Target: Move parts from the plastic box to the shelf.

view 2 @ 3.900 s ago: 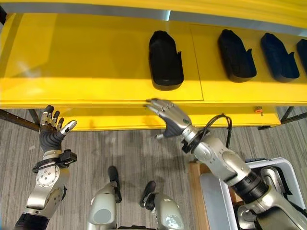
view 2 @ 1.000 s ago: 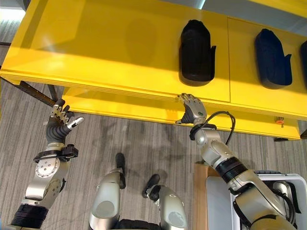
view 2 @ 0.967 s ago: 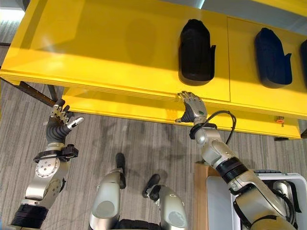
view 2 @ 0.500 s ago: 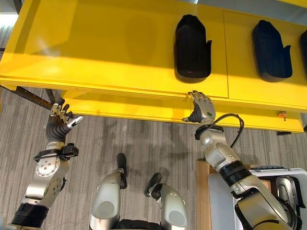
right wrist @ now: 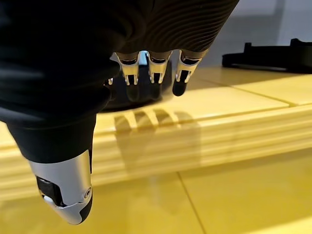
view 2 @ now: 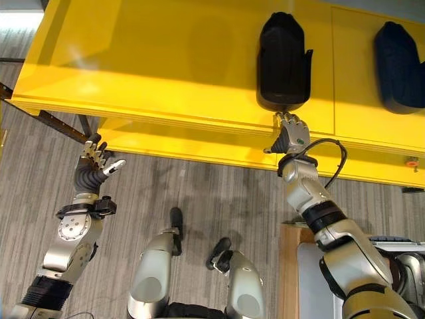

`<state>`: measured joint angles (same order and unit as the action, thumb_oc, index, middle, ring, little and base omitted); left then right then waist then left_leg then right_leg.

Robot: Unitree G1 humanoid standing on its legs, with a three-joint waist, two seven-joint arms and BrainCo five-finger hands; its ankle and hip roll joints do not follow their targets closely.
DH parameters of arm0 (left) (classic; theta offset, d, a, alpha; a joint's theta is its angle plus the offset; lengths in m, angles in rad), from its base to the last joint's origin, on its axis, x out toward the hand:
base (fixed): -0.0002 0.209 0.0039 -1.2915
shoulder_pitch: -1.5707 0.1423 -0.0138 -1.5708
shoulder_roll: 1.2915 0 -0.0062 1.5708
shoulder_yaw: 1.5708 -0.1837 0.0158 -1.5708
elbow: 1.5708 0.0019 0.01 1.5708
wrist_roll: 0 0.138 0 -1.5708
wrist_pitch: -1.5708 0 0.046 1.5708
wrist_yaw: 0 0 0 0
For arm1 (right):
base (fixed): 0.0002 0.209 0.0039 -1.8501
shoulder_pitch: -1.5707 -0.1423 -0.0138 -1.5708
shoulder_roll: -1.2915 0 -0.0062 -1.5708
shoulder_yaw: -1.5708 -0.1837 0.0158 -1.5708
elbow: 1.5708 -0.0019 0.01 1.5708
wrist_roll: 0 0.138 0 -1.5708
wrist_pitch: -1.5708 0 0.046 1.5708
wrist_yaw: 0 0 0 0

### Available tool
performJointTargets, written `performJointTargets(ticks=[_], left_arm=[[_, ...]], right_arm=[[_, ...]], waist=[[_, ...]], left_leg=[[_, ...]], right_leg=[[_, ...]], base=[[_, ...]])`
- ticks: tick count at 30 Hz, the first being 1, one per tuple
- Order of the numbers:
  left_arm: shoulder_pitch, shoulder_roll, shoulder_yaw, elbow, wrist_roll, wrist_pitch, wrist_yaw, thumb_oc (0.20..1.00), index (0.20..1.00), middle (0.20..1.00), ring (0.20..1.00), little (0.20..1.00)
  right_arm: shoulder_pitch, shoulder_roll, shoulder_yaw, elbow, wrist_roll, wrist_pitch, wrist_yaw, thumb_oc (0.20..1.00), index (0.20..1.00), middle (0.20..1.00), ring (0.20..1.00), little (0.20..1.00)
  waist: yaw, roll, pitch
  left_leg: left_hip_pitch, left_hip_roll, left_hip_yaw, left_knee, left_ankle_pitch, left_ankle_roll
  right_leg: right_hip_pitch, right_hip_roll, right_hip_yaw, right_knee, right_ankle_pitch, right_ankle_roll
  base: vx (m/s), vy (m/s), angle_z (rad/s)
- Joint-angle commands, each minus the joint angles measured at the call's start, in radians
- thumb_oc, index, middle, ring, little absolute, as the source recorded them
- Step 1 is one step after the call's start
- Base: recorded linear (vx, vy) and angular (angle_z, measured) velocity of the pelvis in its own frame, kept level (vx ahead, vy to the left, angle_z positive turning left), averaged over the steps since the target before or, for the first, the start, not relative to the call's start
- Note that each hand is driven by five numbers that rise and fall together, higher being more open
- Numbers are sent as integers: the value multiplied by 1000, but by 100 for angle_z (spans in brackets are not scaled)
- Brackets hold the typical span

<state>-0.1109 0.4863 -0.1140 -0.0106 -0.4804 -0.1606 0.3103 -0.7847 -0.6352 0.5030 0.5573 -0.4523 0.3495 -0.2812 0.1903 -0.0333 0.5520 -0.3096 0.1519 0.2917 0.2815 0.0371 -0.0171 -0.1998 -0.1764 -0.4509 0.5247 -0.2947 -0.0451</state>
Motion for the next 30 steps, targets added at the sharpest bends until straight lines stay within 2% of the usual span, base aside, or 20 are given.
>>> performJointTargets(ticks=[1,3,17,30], left_arm=[[28,11,-20,-63,14,-40,-12,1000,1000,1000,1000,1000],[22,17,-27,-60,9,-46,-16,1000,1000,1000,1000,1000],[8,31,-46,-64,6,-52,-29,1000,1000,1000,1000,1000],[11,35,-59,-58,2,-61,-39,1000,1000,1000,1000,1000]], right_arm=[[-79,-18,26,19,8,19,-15,1000,1000,1000,1000,1000],[-108,-17,49,57,15,41,2,1000,1000,1000,1000,1000],[-198,-15,137,225,20,43,15,1000,1000,1000,1000,1000],[-282,-18,170,350,71,14,-13,1000,1000,1000,1000,1000]], waist=[[26,25,-32],[33,28,-32],[61,34,-32],[76,46,-32]], left_leg=[[57,47,16,-38,-54,-85],[39,43,13,-34,-53,-85],[-6,38,1,-33,-46,-84],[1,39,-5,-41,-38,-87]], right_leg=[[-40,-12,2,91,-10,67],[-61,-15,-2,104,-12,67],[-105,-24,-15,128,-12,70],[-99,-33,-22,127,-9,71]], base=[[0,0,0],[-36,-3,2],[-12,-3,3],[0,0,0]])
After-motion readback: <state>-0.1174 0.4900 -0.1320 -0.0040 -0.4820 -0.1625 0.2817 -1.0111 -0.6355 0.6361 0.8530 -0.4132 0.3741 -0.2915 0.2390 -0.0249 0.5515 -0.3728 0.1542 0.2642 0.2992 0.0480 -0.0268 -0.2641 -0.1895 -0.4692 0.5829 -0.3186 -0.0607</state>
